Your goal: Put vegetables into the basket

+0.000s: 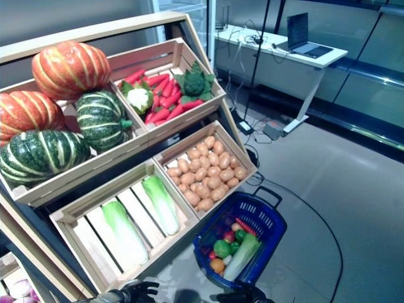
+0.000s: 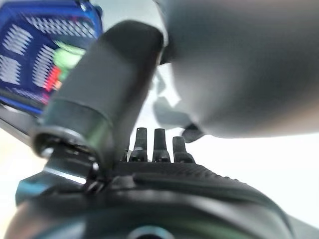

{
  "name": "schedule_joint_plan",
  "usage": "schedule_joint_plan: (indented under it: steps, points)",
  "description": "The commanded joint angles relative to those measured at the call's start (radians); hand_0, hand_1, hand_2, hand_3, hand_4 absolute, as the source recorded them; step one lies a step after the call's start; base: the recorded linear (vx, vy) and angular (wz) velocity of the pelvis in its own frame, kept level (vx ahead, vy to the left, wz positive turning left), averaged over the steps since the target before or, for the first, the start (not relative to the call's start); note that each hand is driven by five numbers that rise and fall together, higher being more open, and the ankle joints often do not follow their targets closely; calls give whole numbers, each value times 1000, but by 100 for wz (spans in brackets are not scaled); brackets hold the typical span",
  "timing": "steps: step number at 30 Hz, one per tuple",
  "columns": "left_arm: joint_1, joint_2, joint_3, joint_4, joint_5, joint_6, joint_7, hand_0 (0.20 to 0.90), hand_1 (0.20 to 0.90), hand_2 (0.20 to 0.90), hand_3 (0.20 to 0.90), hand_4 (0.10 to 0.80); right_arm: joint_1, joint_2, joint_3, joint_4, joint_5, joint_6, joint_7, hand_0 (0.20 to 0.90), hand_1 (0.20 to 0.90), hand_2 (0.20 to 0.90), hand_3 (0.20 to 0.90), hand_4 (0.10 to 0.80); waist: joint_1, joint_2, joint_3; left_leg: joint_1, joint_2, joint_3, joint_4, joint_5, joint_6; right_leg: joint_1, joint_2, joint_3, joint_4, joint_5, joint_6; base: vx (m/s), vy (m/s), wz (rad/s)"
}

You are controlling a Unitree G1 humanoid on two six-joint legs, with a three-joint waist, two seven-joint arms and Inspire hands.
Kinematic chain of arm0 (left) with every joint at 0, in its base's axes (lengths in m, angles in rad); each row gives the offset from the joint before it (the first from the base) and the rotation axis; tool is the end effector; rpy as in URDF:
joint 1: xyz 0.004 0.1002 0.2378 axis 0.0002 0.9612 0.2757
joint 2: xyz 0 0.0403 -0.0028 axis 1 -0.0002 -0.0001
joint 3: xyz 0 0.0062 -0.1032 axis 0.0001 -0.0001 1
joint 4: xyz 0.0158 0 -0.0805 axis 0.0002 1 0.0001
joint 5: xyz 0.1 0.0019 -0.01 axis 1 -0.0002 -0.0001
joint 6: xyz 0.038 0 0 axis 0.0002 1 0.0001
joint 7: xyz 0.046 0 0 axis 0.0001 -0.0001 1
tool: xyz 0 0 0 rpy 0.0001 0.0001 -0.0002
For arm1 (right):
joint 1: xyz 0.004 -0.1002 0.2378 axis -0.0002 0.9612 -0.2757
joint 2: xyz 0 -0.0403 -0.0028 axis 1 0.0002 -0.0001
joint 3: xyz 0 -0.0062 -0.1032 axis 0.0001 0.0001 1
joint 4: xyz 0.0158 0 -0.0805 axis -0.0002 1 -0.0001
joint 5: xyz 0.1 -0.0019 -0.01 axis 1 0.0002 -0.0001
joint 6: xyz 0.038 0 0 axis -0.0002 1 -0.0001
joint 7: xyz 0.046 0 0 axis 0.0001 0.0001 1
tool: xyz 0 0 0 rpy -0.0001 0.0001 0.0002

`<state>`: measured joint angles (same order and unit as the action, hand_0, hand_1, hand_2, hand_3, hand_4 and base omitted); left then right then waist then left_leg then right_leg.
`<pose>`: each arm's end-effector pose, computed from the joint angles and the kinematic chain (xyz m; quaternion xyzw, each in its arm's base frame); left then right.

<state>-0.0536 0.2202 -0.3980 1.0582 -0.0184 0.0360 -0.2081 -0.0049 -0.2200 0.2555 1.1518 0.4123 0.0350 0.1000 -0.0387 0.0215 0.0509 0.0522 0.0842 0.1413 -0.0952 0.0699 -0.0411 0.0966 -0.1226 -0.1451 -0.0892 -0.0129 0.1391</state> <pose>0.1123 0.1869 -0.1076 0.1398 0.5211 -0.1947 0.8192 0.0837 -0.2057 -0.1153 0.0396 0.5579 -0.0242 0.8286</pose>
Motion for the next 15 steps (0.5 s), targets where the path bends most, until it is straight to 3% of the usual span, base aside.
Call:
schedule_joint_plan:
  steps: [1,2,7,15]
  points:
    - [-129,52,-21,-133,43,-130,25,900,900,900,900,800,-45,16,29,-16,30,-12,32,900,900,900,900,800,-8,-25,25,26,21,-1,8,-71,-10,-27,-47,28,7,51,13,-63,21,0]
    - [-141,105,-46,-287,47,-119,65,900,900,900,900,800,-42,1,34,-42,44,-4,23,900,900,900,900,800,-5,-19,32,20,20,-4,8,-70,-9,-32,-48,26,8,52,13,-51,14,-1]
    - [-152,234,-34,-514,85,-77,118,900,900,900,900,800,-24,-23,22,-66,77,-16,27,900,900,900,900,800,10,-7,39,11,17,-19,8,-67,-9,-34,-52,11,6,52,12,-23,0,0]
    - [-168,485,30,-690,415,-116,250,900,900,900,900,800,22,-53,-12,-60,88,-75,52,900,900,900,900,800,20,3,41,-7,16,-34,8,-62,-14,-37,-54,-9,6,47,8,-2,-19,7]
